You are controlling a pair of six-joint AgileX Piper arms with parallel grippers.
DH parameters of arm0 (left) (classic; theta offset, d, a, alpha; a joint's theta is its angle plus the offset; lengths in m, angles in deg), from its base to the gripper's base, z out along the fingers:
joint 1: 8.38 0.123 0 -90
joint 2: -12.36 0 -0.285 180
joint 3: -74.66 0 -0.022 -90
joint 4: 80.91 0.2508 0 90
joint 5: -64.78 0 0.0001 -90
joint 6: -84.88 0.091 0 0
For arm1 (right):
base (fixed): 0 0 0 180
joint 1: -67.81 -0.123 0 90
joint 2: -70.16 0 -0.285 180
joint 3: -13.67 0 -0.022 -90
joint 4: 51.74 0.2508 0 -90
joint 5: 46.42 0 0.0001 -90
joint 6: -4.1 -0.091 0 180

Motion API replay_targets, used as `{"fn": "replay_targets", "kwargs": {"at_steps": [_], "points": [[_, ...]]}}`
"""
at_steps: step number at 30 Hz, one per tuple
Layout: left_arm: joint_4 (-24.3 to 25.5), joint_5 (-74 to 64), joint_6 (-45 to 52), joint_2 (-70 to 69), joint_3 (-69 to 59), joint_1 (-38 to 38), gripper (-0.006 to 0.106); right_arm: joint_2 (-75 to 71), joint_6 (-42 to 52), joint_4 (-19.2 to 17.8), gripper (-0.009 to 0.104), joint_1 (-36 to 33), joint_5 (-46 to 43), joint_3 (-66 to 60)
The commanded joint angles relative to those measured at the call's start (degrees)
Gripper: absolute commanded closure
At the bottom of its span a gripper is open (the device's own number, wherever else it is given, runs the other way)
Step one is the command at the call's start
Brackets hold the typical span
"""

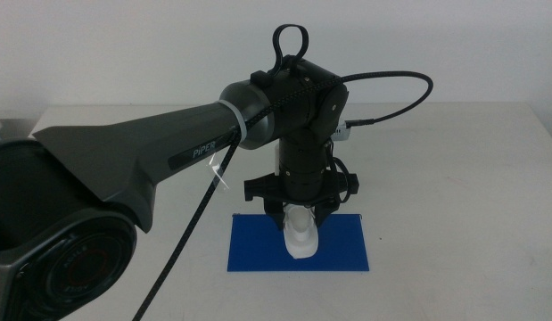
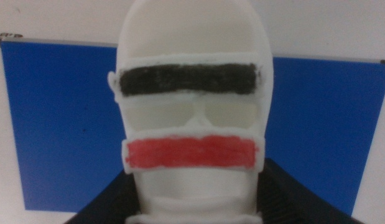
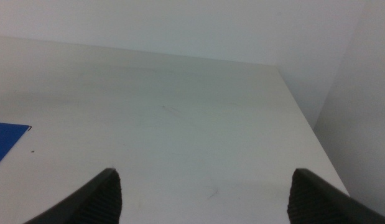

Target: Use one arm to grab the shoe from the table and place it on the mat.

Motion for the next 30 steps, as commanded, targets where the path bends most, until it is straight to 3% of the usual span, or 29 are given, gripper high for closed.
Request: {"fn": "replay_targets", "kwargs": {"at_steps": [1,4,10,26,30], "points": [[0.23,-5.15,-1.15,-3.63,1.94,-0.23,0.102,0.21,0.59,-0.46,0.017,0.10,-4.19,-0.29],[0.17,-5.15,-1.06,-3.63,1.94,-0.23,0.102,0.21,0.59,-0.46,0.017,0.10,-4.19,-0.29],[0.16,-5.14,-11.68,-3.63,1.94,-0.23,0.102,0.21,0.59,-0.46,0.017,0.10,-4.19,-0.29],[0.16,-4.89,-73.97,-3.63,1.94,-0.23,0.102,0.21,0.59,-0.46,0.017,0.10,-4.19,-0.29],[0.16,-4.89,-77.13,-3.63,1.94,-0.23,0.102,0.21,0.59,-0.46,0.017,0.10,-4.19,-0.29]]}}
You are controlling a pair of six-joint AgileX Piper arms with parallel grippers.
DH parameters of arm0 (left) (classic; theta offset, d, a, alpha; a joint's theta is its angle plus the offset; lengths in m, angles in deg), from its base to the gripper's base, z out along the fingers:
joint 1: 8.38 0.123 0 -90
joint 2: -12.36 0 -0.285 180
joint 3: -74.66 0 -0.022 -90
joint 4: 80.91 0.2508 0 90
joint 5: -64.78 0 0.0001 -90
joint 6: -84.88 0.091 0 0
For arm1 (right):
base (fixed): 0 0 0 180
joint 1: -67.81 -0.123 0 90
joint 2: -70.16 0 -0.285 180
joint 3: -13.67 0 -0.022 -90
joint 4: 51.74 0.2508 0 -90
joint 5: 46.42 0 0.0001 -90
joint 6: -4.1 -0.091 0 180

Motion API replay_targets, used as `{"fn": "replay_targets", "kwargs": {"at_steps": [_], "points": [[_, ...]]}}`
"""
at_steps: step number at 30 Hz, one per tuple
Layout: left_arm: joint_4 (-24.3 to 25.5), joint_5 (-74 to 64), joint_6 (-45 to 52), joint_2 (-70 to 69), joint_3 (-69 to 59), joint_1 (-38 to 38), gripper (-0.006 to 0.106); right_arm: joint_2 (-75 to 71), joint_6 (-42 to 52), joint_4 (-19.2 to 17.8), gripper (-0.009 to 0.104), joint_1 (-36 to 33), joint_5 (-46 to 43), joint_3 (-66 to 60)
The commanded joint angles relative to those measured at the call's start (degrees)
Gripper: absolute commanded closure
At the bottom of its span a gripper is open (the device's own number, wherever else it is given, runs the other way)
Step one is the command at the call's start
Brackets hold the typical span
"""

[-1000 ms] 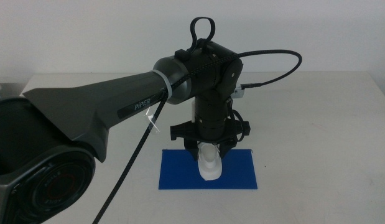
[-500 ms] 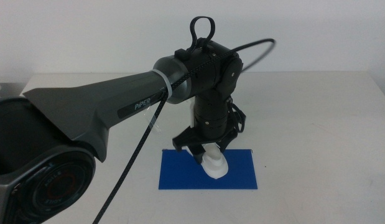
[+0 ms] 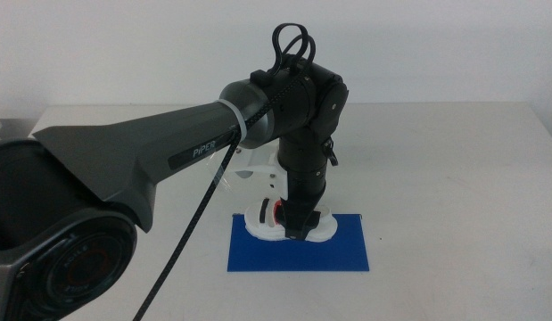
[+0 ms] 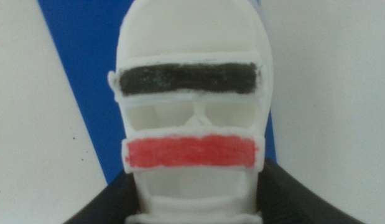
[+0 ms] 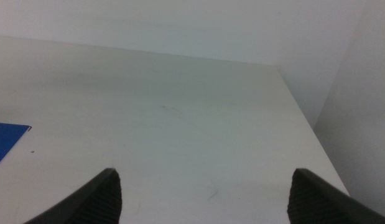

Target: Use one arm to grab the shoe from the table and place it on the mat.

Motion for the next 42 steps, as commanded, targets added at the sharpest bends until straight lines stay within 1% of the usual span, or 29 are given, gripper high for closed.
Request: {"fn": "replay_targets", "kwargs": {"at_steps": [1,14,17,24,27,28,30,31,32,42], "points": [[0.15,-4.95,-2.26,-3.70,1.73,-0.23,0.102,0.21,0.59,-0.46,0.017,0.10,-4.19,-0.29],[-0.80,-4.88,-2.26,-1.37,1.73,-0.23,0.102,0.21,0.59,-0.46,0.017,0.10,-4.19,-0.29],[-1.88,-4.88,-2.26,-0.69,1.73,-0.23,0.102,0.21,0.59,-0.46,0.017,0.10,-4.19,-0.29],[-1.88,-4.58,-2.26,0.92,1.73,-0.18,0.102,0.21,0.59,-0.46,0.017,0.10,-4.19,-0.29],[-2.21,-4.44,-2.26,0.91,1.73,-0.18,0.099,0.21,0.59,-0.46,0.017,0.10,-4.19,-0.29],[-2.22,-4.44,-2.26,0.91,1.73,-0.18,0.035,0.21,0.59,-0.46,0.017,0.10,-4.19,-0.29],[-2.26,-4.44,-2.26,0.91,1.73,-0.18,0.015,0.21,0.59,-0.46,0.017,0.10,-4.19,-0.29],[-2.32,-4.44,-2.26,0.85,1.73,-0.18,0.008,0.21,0.59,-0.46,0.017,0.10,-4.19,-0.29],[-2.32,-4.44,-2.21,0.85,1.73,-0.18,0.006,0.21,0.59,-0.46,0.017,0.10,-4.19,-0.29],[-2.38,-4.51,-2.21,-1.55,1.82,-0.18,0.007,0.21,0.59,-0.46,0.017,0.10,-4.19,-0.29]]}}
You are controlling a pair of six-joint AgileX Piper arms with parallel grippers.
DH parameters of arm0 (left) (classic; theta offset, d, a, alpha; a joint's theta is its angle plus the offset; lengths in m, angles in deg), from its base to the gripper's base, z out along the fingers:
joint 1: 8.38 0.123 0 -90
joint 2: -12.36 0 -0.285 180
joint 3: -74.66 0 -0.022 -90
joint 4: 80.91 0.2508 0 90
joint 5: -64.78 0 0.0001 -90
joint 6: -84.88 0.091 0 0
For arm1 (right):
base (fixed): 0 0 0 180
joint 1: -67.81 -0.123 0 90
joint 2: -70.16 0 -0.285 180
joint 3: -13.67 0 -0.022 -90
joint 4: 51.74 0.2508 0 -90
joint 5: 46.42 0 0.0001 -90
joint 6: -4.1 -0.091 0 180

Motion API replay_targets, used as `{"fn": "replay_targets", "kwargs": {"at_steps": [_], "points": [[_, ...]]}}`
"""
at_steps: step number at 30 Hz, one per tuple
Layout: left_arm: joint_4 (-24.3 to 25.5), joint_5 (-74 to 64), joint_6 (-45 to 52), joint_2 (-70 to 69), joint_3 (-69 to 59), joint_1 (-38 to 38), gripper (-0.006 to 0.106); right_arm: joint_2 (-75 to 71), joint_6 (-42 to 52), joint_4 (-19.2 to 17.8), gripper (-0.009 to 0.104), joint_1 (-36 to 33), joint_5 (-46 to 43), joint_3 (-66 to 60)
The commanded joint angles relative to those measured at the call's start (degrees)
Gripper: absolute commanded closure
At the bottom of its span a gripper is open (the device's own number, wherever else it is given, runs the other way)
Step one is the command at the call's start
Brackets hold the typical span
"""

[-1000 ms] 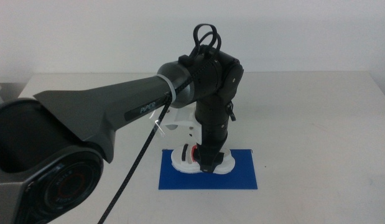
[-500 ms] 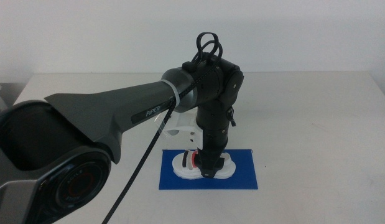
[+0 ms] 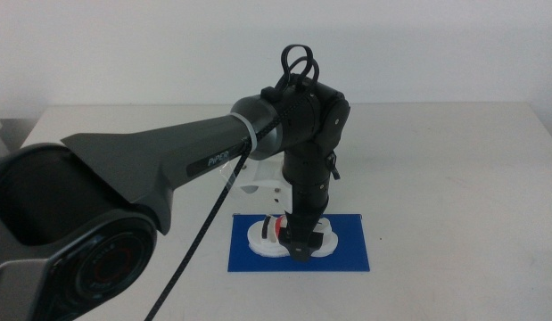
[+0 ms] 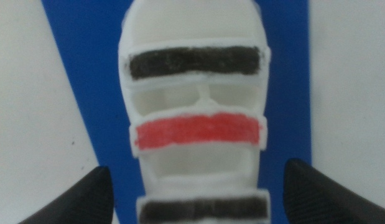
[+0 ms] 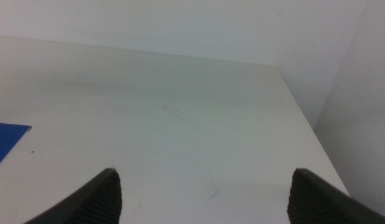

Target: Use one arm to grab the shoe from the table and place it on the mat.

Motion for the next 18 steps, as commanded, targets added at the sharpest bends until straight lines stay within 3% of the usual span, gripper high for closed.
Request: {"fn": "replay_targets", "kwargs": {"at_steps": [1,18], "points": [[-0.07,-4.73,-1.35,-5.27,1.49,-0.18,0.007,0.21,0.59,-0.46,0.017,0.10,-4.19,-0.29],[0.43,-5.24,-1.35,-12.91,8.88,-0.18,0.007,0.21,0.59,-0.46,0.017,0.10,-4.19,-0.29]]}}
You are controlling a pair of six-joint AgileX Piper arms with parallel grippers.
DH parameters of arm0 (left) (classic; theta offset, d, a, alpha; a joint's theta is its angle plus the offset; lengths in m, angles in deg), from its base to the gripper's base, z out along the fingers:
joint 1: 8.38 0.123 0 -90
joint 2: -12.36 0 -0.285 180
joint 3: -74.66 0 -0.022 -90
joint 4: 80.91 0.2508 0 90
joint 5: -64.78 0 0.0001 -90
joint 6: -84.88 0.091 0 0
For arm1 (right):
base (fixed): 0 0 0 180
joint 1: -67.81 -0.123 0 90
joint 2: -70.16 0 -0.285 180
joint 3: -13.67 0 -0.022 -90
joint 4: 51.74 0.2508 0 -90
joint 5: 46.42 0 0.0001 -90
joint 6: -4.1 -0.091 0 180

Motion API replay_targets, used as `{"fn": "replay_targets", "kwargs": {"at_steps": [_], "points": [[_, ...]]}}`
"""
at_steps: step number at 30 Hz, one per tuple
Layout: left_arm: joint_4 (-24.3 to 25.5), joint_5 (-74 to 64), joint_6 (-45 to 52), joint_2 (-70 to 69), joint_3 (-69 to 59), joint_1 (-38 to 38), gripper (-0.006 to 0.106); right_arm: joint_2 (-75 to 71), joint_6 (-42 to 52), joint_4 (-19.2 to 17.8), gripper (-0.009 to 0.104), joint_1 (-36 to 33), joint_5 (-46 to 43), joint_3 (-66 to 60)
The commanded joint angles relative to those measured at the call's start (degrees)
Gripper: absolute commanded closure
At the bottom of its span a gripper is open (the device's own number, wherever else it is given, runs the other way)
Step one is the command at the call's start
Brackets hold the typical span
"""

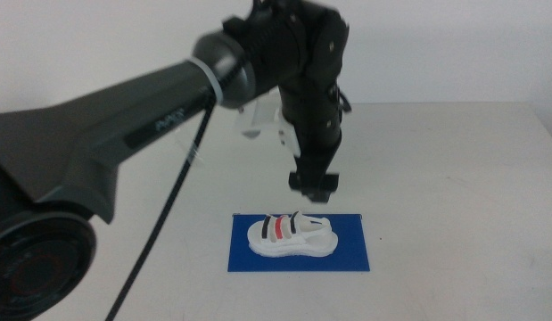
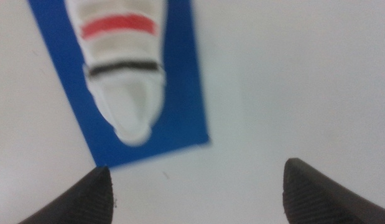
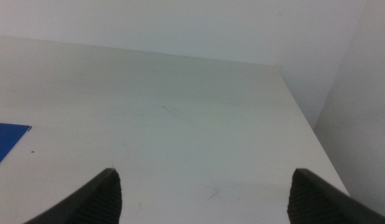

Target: Use one arm to grab the shoe from the table and place it on the mat.

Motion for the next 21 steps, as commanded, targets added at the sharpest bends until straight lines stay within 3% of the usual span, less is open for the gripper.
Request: {"fn": "replay_targets", "kwargs": {"at_steps": [1,5,9,16,21], "points": [[0.43,-4.82,-0.78,-4.90,3.32,-0.18,0.007,0.21,0.59,-0.46,0.017,0.10,-4.19,-0.29],[1.11,-4.82,8.04,-6.19,4.65,-0.18,0.007,0.21,0.59,-0.46,0.017,0.10,-4.19,-0.29],[6.14,-4.82,20.53,-7.93,5.20,-0.10,0.007,0.21,0.59,-0.46,0.017,0.10,-4.19,-0.29],[19.59,-4.82,71.21,-9.56,5.20,-0.17,0.007,0.21,0.59,-0.46,0.017,0.10,-4.19,-0.29],[20.98,-4.77,99.99,-9.98,5.20,-0.17,0.007,0.21,0.59,-0.46,0.017,0.10,-4.19,-0.29]]}}
